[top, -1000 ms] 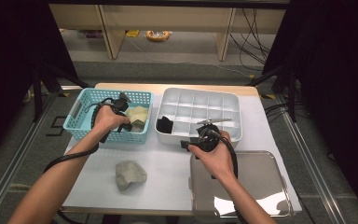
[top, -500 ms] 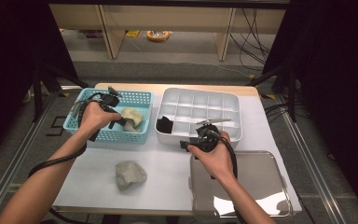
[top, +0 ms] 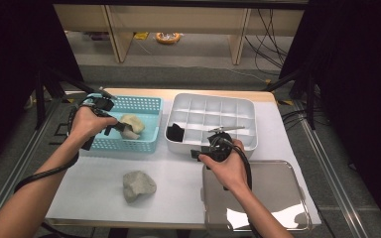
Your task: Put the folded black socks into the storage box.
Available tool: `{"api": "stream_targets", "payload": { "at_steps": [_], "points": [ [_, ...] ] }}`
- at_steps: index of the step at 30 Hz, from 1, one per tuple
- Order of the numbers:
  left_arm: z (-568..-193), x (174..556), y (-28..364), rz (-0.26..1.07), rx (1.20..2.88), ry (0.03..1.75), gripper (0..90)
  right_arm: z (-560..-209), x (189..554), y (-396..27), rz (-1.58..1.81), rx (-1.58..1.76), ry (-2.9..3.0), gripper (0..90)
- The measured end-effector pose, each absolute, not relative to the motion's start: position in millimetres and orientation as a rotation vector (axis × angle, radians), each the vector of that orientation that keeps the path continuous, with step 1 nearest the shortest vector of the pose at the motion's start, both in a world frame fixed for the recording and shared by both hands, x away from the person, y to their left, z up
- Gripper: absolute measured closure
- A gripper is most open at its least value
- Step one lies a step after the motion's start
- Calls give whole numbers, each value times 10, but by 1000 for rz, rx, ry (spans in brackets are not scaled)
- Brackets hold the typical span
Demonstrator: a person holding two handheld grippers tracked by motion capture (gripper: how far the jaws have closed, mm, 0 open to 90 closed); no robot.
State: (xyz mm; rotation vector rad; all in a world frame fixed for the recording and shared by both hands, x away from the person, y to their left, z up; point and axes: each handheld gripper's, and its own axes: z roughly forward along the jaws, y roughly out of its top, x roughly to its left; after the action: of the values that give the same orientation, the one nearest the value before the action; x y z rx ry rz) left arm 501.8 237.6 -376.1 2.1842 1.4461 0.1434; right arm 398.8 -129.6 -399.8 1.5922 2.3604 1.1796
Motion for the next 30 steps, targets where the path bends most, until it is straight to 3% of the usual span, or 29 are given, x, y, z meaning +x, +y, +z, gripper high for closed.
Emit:
{"api": "stream_targets", "payload": {
  "at_steps": [20,30],
  "points": [
    [-3948,5049,2342,77,2221,1449,803,-4028,3993,-1299,1169,1582,2366,526],
    [-3859,4991,2384,60,2187,1446,804,-4047,4009,-1309,1202,1488,2364,524]
  ]
}}
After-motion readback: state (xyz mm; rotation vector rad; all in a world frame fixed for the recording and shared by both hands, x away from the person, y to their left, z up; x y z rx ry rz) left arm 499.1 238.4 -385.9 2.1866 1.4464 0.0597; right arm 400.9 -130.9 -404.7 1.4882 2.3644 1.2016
